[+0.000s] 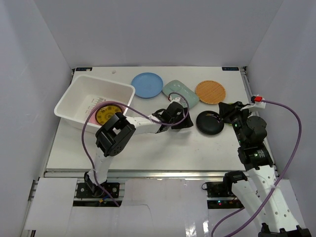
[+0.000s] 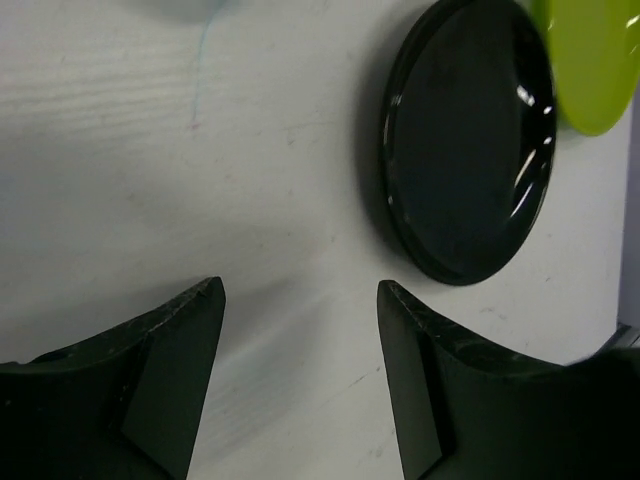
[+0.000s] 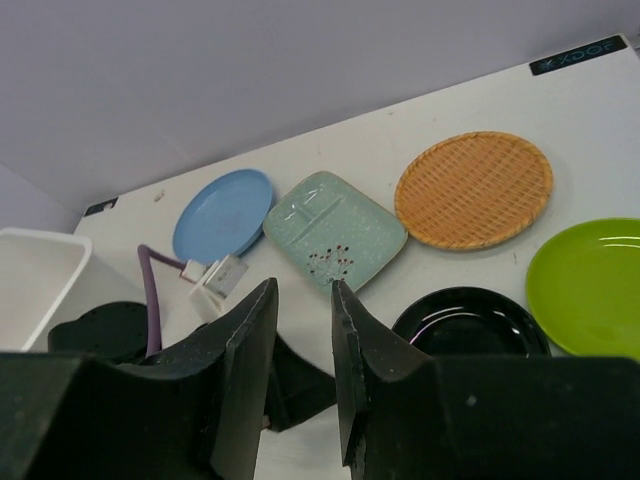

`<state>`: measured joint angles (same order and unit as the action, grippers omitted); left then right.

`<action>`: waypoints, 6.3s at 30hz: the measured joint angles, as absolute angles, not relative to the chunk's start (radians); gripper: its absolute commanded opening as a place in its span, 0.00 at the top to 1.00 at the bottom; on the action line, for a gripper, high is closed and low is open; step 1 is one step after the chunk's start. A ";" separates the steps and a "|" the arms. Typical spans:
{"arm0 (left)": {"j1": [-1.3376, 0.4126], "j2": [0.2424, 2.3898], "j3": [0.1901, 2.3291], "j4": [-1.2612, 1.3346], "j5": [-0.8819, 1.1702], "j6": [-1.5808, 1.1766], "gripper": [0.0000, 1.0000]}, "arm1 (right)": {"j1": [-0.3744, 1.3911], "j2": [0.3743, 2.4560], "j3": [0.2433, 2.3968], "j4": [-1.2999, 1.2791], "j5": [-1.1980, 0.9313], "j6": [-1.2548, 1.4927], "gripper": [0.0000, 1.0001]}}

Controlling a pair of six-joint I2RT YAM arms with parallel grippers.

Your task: Place the plates into the plastic bin on the countertop

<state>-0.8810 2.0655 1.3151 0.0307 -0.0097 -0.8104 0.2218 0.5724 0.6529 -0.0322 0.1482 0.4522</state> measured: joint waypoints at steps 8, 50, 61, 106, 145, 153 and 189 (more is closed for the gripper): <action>-0.883 2.220 1.475 0.121 0.040 -0.904 0.43 | 0.222 0.580 0.626 -0.044 0.054 0.458 0.65; -0.258 1.046 1.102 -0.046 0.088 -0.762 1.00 | 0.223 0.598 0.511 0.072 -0.093 0.550 0.65; 0.219 1.224 0.909 -0.274 0.093 -0.726 1.00 | 0.260 0.693 0.496 0.116 -0.139 0.569 0.63; -0.277 0.620 0.850 -0.128 0.631 -0.355 0.02 | 0.671 2.271 1.600 0.227 0.387 0.962 0.39; -0.361 0.505 0.728 -0.111 0.341 -0.274 0.02 | 0.646 2.016 1.672 0.482 0.527 0.613 0.92; -0.326 0.416 0.728 -0.136 -0.039 -0.339 0.02 | 0.836 1.984 1.766 0.442 0.474 0.467 0.92; -0.298 0.421 0.726 -0.177 -0.268 -0.391 0.02 | 1.079 2.255 1.940 0.115 0.449 0.432 0.51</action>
